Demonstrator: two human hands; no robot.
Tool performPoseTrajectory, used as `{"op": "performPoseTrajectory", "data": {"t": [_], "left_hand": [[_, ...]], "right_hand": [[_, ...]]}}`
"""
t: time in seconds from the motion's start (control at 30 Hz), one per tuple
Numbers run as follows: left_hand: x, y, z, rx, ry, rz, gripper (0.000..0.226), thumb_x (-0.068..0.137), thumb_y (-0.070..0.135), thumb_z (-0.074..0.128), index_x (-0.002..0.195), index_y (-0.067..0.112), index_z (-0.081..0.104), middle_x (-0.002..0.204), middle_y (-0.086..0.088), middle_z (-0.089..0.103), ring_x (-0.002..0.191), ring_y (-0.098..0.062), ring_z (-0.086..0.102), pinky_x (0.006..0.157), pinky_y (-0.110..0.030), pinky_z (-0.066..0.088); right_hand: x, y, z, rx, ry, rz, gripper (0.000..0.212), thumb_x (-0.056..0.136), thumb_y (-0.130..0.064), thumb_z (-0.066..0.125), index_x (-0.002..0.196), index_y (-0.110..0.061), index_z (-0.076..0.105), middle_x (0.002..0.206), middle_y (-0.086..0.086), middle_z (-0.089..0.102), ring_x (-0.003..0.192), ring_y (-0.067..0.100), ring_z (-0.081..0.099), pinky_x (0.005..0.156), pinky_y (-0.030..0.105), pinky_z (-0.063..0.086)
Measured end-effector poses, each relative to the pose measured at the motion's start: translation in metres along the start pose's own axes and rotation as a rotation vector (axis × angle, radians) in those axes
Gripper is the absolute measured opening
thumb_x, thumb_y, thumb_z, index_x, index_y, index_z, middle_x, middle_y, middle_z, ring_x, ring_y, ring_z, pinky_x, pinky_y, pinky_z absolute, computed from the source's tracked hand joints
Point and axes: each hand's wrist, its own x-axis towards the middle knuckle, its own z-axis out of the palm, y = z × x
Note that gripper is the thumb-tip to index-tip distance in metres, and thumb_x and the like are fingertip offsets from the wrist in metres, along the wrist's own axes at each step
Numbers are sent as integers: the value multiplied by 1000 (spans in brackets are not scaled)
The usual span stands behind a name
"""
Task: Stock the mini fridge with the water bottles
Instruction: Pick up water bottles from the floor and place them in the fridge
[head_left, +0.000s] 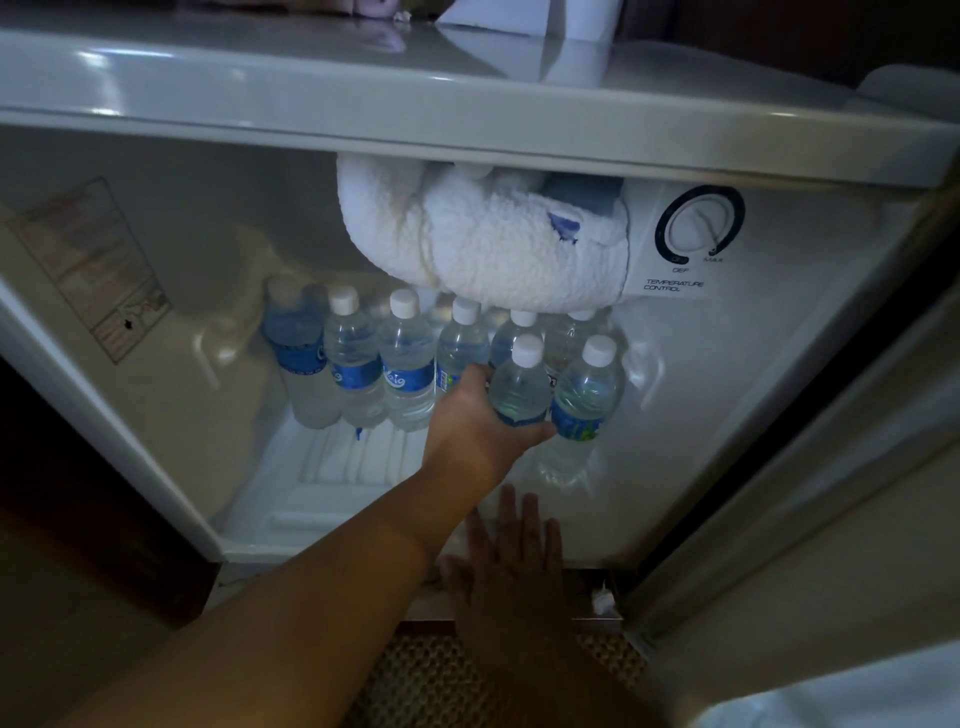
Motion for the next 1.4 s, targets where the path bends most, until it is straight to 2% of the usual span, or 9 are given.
{"op": "performPoseTrajectory", "data": {"t": [0.17,0.3,0.37,0.6,0.67,0.83,1.03,1.23,1.4], "left_hand": [[-9,1,-6,-15,-30,2,82,61,53,94,125,29,51,101,20,59,98,-3,62,83,-25,52],[-34,-14,-34,51,41,53,77,76,63,80,137,27,52,120,11,62,110,-7,59,93,-29,52],[-52,-31,-57,124,62,73,64,82,61,75,133,29,54,121,10,66,111,-8,61,92,-28,52],[-119,-57,-152,257,80,-71,51,87,57,72,131,37,54,127,11,68,119,-10,63,99,-31,52],[-144,-39,-177,256,82,-110,52,88,57,70,134,42,52,130,15,66,120,-9,61,100,-32,52],[-199,43,-238,264,111,-96,54,89,54,70,137,39,51,131,16,65,118,-11,64,101,-35,55],[-248,186,-320,223,206,-75,55,90,53,70,139,35,54,132,19,64,120,-7,62,100,-31,55],[-302,352,-410,172,264,-67,47,87,48,73,130,40,57,118,28,62,109,1,64,85,-6,44],[-314,477,-464,170,296,7,50,87,54,68,133,42,53,120,25,61,100,2,62,80,-12,48]], "right_hand": [[0,-1,-3,33,-47,7,71,103,-68,16,163,-30,22,172,15,8,157,41,7,119,58,5],[1,3,-15,85,-138,2,72,98,-72,2,160,-41,-15,165,6,-34,153,32,-31,121,54,-19],[1,2,-23,67,-202,16,69,101,-70,5,157,-44,-25,162,4,-41,149,29,-38,121,53,-21],[7,-12,-76,74,-460,98,74,97,-74,5,161,-43,-14,170,9,-24,157,32,-20,124,57,-12],[-2,-22,-110,132,-408,89,74,96,-74,3,161,-43,-12,171,6,-20,157,30,-19,125,55,-10],[-46,-62,-229,235,-256,41,65,104,-64,11,163,-41,-4,172,0,-15,157,24,-20,128,46,-5],[-109,-101,-412,359,-176,59,68,101,-70,14,162,-45,-3,169,-15,-19,154,12,-24,128,44,1],[-168,-125,-629,372,-49,32,72,96,-75,8,161,-44,14,171,-14,9,157,14,2,128,42,18],[-180,-124,-774,424,156,-13,65,98,-71,22,157,-43,25,157,-10,32,145,11,29,114,36,40]]}}
